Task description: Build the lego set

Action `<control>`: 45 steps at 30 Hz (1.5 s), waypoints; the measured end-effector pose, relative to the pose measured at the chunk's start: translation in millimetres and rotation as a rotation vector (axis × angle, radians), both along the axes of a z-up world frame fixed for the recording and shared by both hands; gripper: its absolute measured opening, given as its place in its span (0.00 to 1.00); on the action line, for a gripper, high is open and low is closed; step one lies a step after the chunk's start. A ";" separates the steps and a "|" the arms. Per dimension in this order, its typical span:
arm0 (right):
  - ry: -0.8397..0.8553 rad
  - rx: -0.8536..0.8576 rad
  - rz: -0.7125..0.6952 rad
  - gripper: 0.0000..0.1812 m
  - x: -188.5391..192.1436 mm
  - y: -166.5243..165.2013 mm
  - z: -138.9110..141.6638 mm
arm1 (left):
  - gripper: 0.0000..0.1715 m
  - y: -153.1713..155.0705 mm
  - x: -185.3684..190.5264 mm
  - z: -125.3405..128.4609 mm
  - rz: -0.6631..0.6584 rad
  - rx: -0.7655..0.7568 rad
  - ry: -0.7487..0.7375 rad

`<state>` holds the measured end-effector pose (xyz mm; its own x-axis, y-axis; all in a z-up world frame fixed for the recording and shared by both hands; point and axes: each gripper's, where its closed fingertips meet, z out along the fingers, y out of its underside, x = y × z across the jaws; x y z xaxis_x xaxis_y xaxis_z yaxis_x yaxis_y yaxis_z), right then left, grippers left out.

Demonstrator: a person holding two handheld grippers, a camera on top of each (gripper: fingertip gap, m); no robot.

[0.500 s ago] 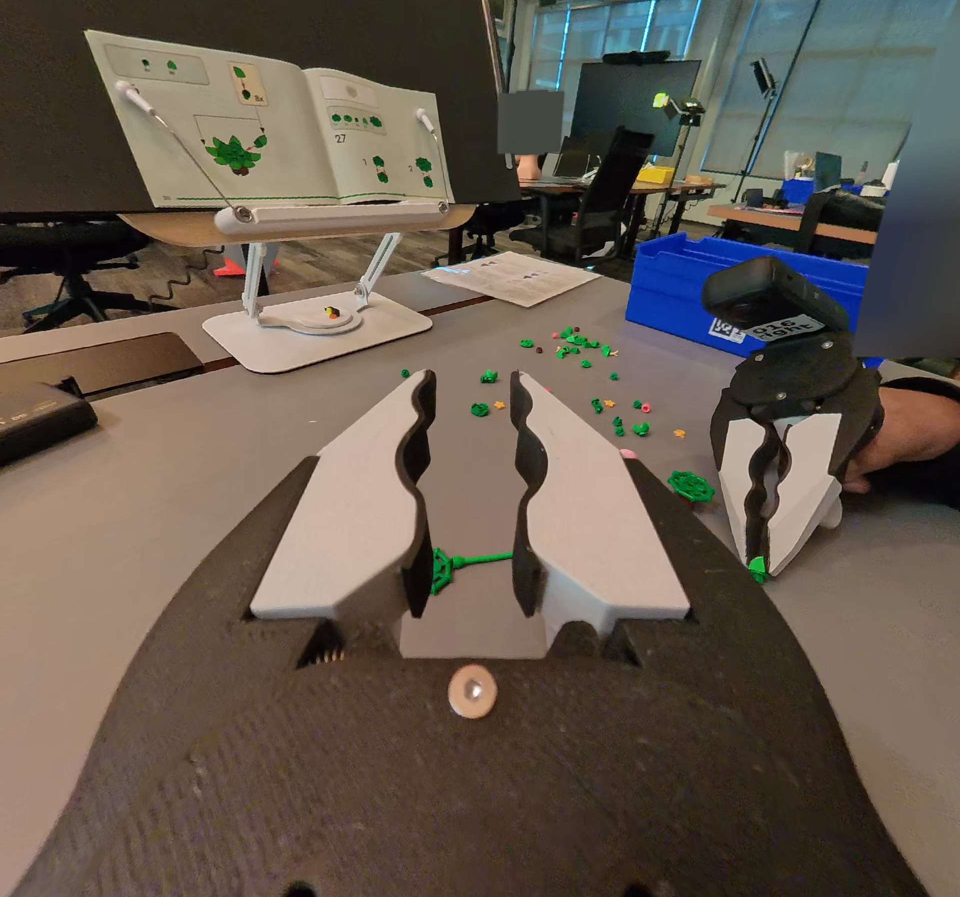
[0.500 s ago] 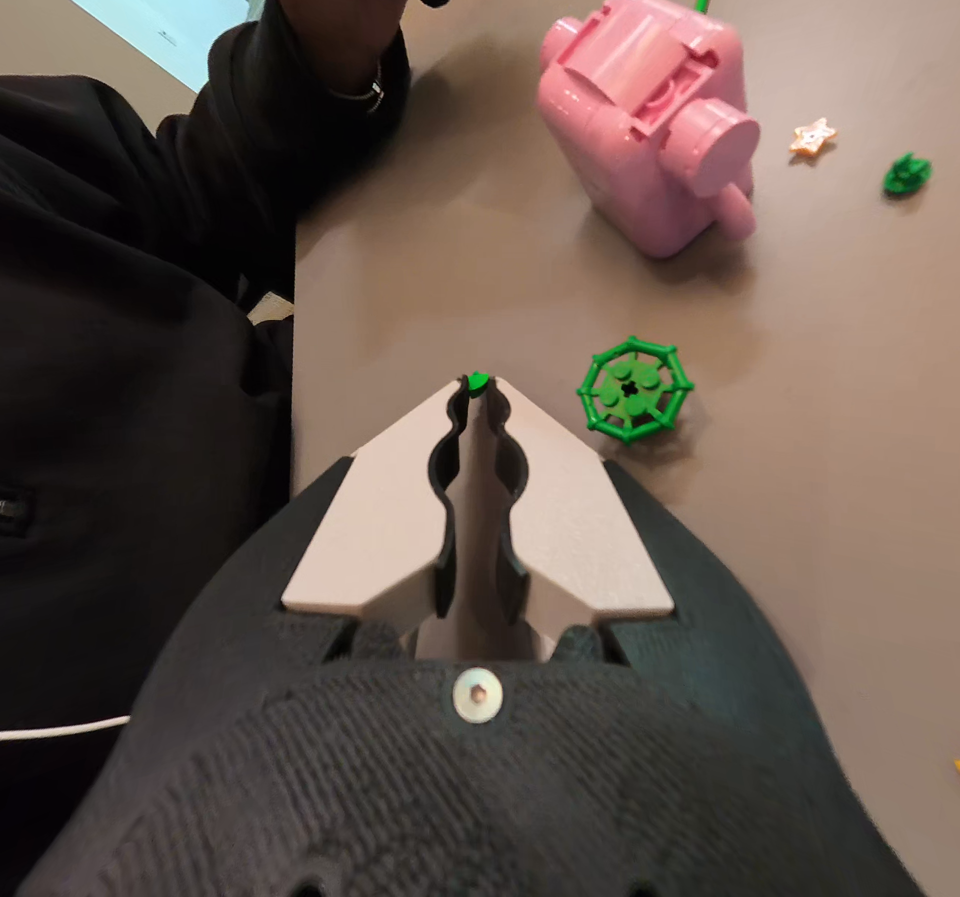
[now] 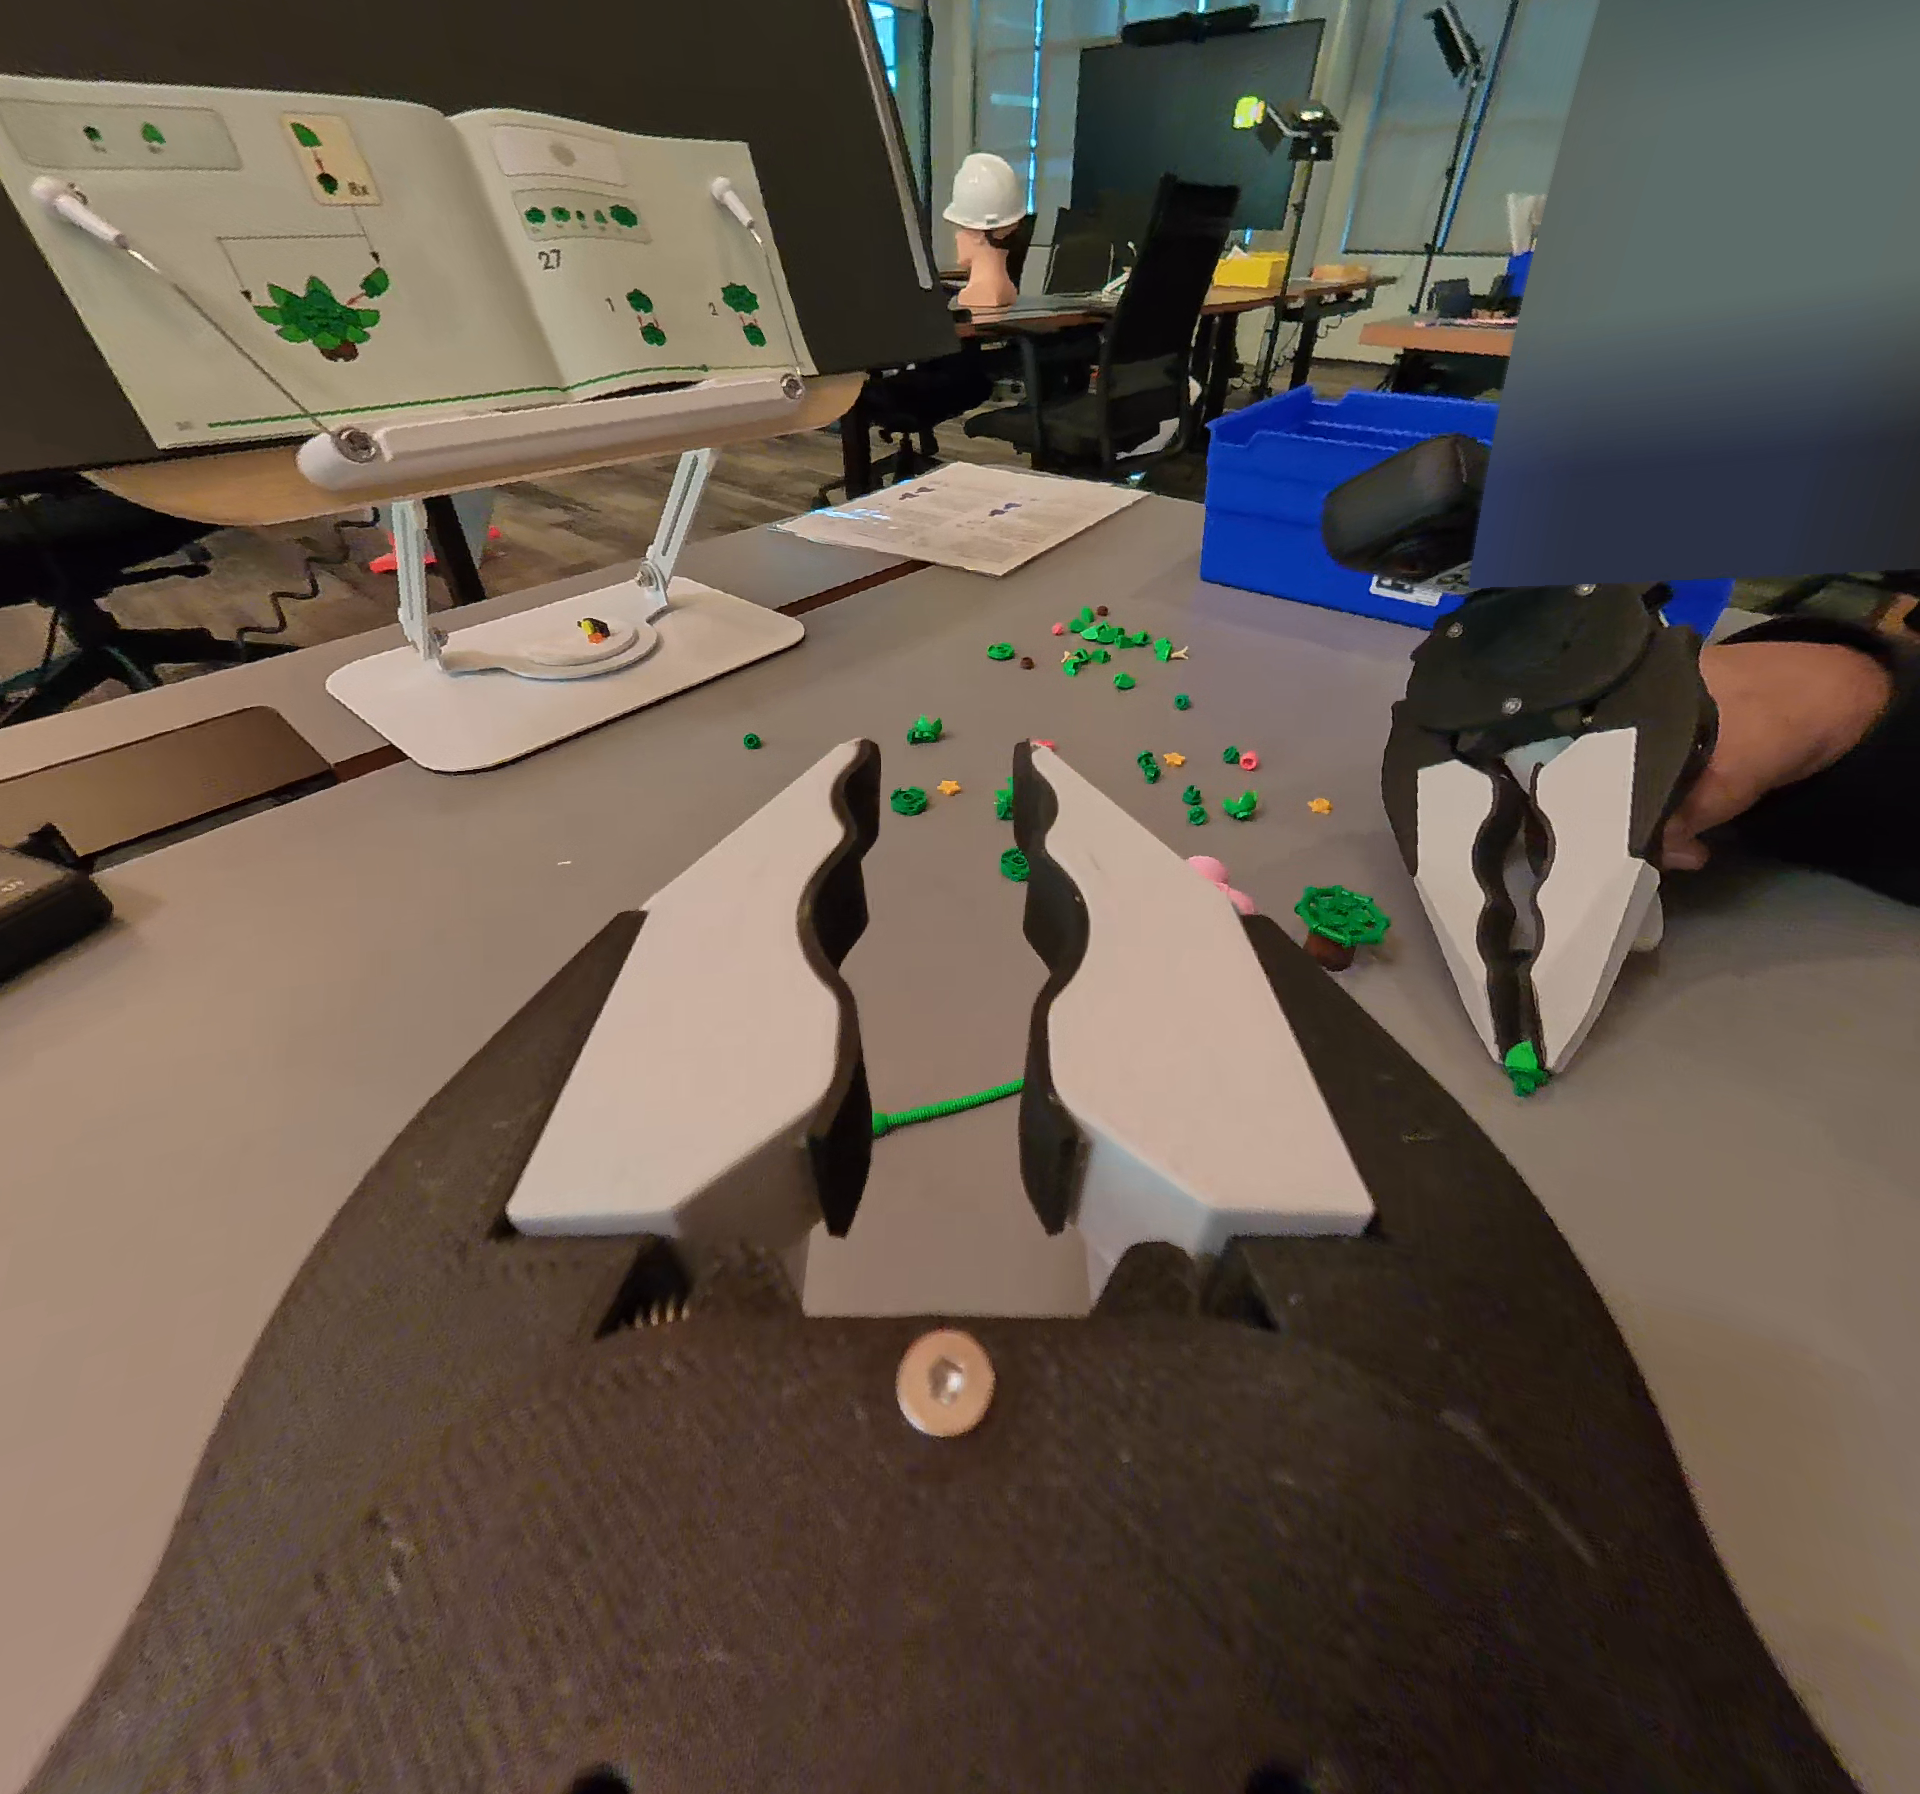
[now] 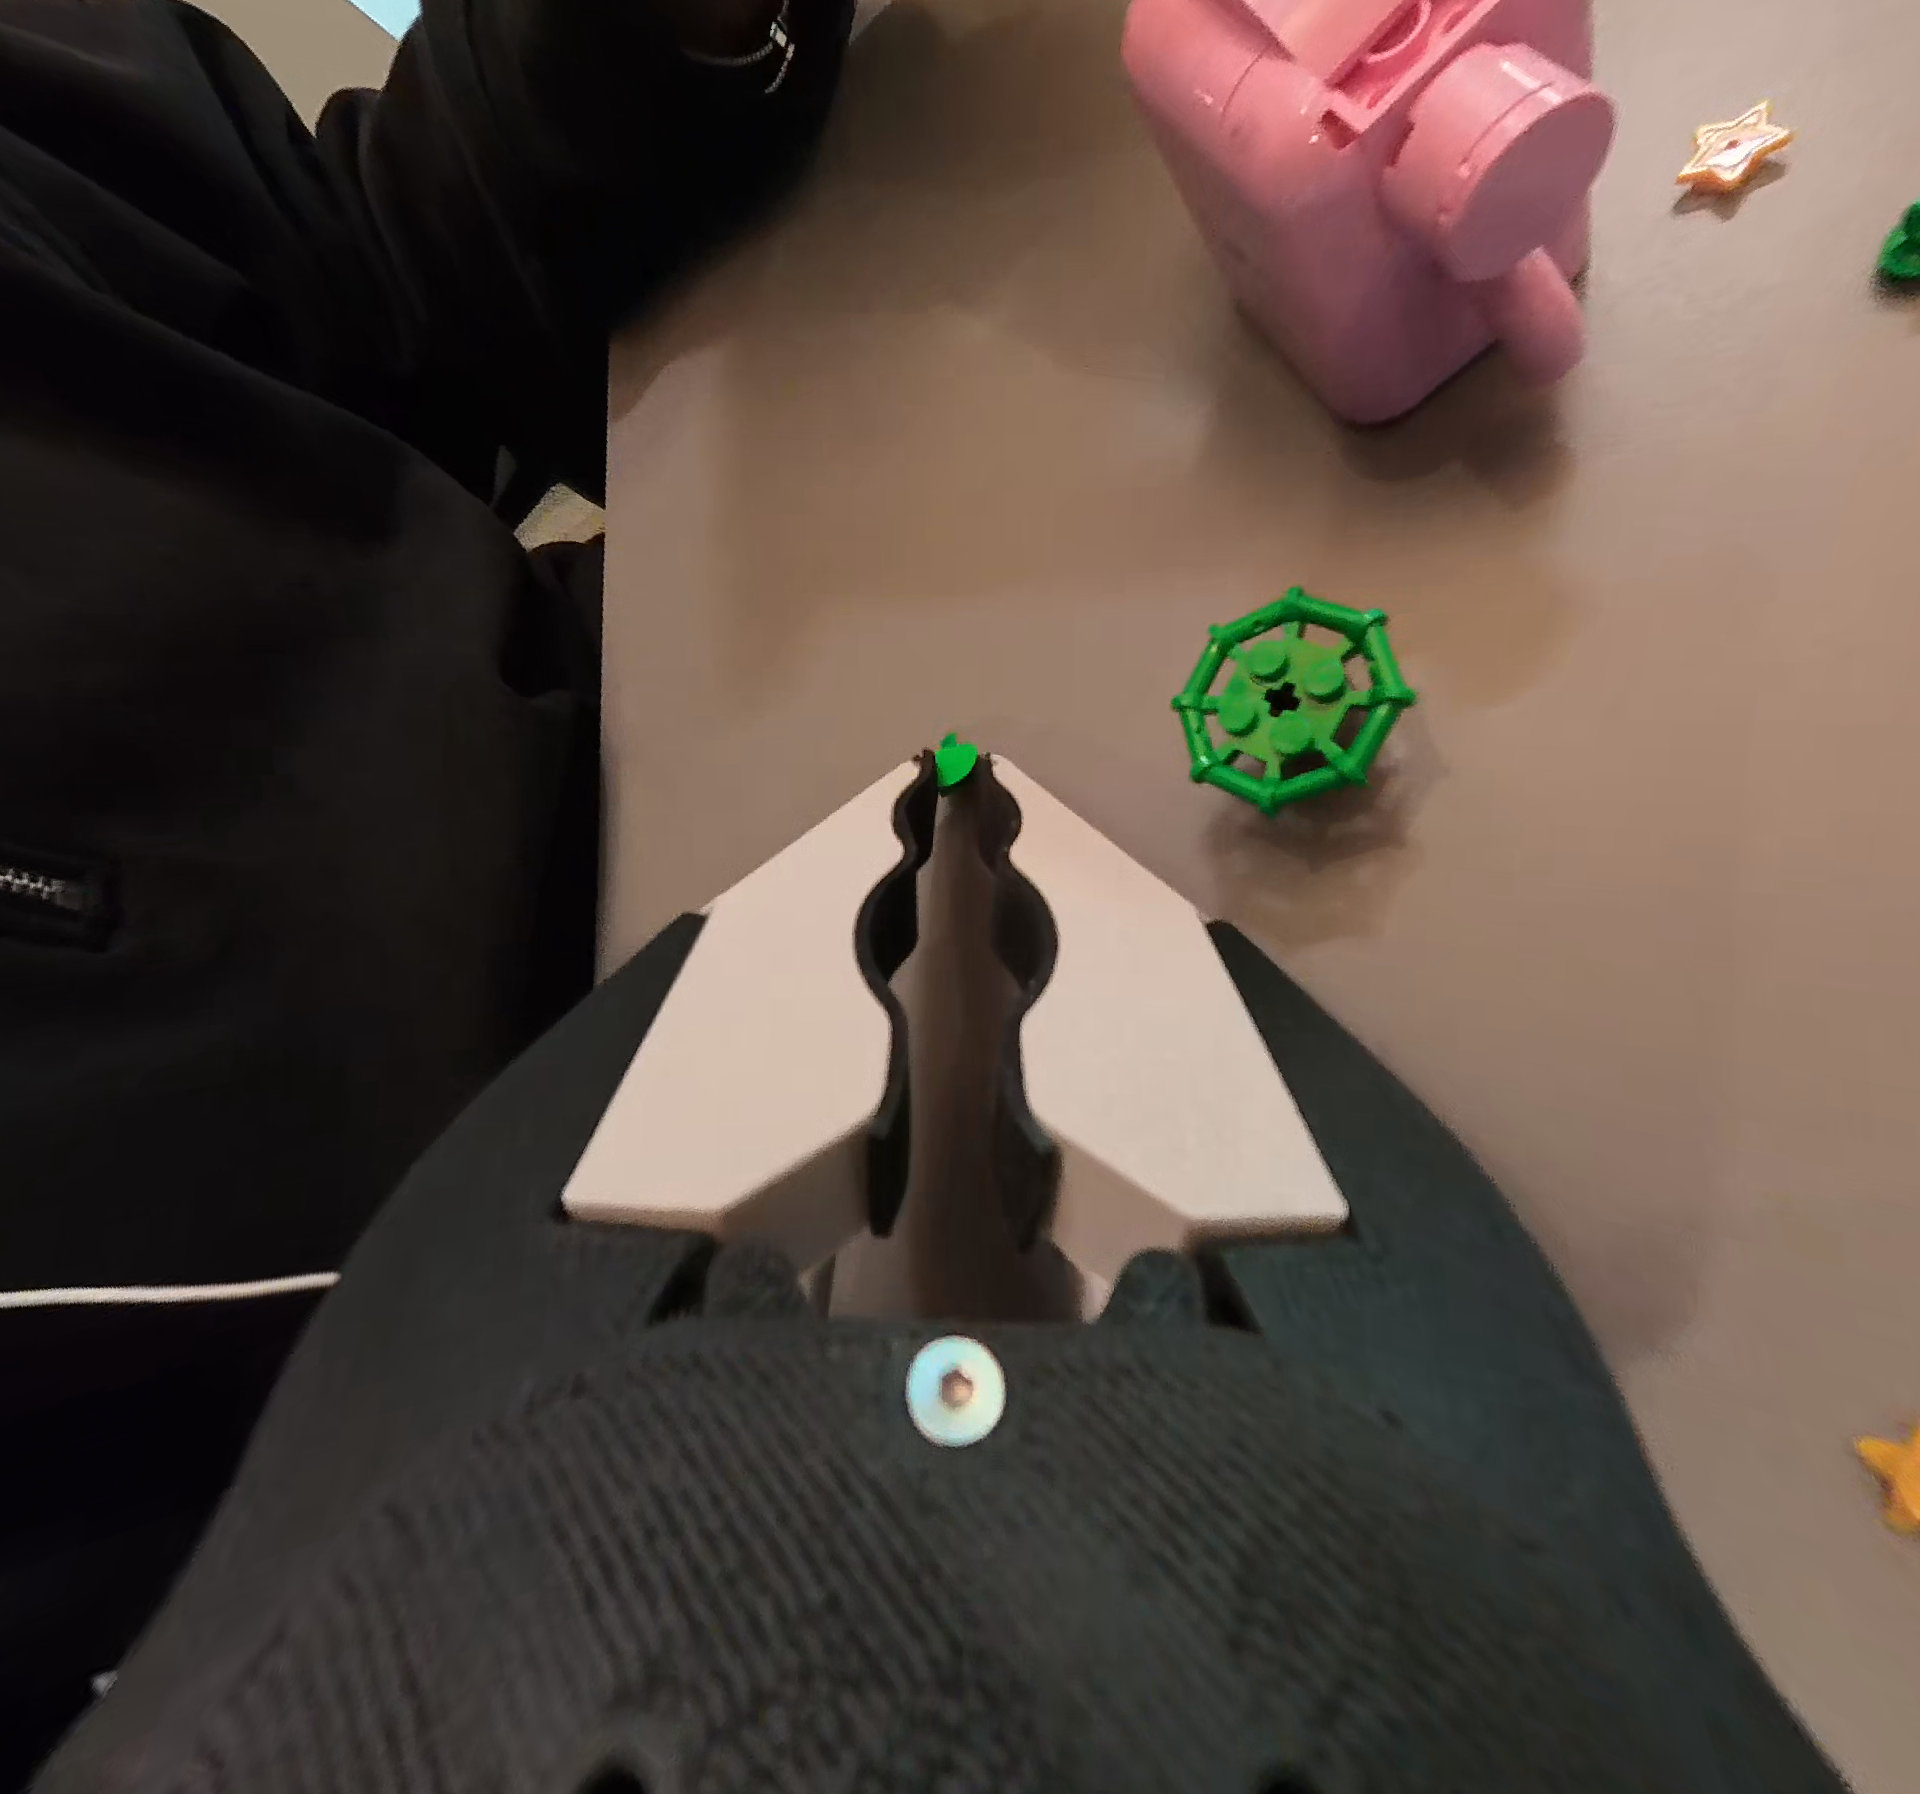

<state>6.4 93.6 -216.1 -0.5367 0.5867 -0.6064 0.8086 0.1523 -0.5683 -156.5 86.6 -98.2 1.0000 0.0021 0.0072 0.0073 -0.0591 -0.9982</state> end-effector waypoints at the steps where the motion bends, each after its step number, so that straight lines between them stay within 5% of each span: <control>1: 0.008 0.010 0.005 0.03 0.2 1.0 0.0 | 0.13 0.0 0.2 0.0 0.000 0.000 0.002; 20: 0.169 0.043 -0.040 0.06 -8.0 23.1 22.9 | 0.13 1.5 1.9 -1.7 -0.010 -0.007 -0.003; 24: 0.180 -0.010 0.065 0.14 3.9 7.4 27.9 | 0.13 1.7 2.7 -1.2 -0.010 -0.005 0.002; 28: 0.200 0.093 0.174 0.19 14.9 -5.1 13.9 | 0.13 1.7 3.2 -1.2 -0.012 -0.005 0.002; 45: 0.267 0.255 0.152 0.13 5.8 8.5 -0.3 | 0.13 2.4 4.3 -2.1 -0.016 -0.009 0.000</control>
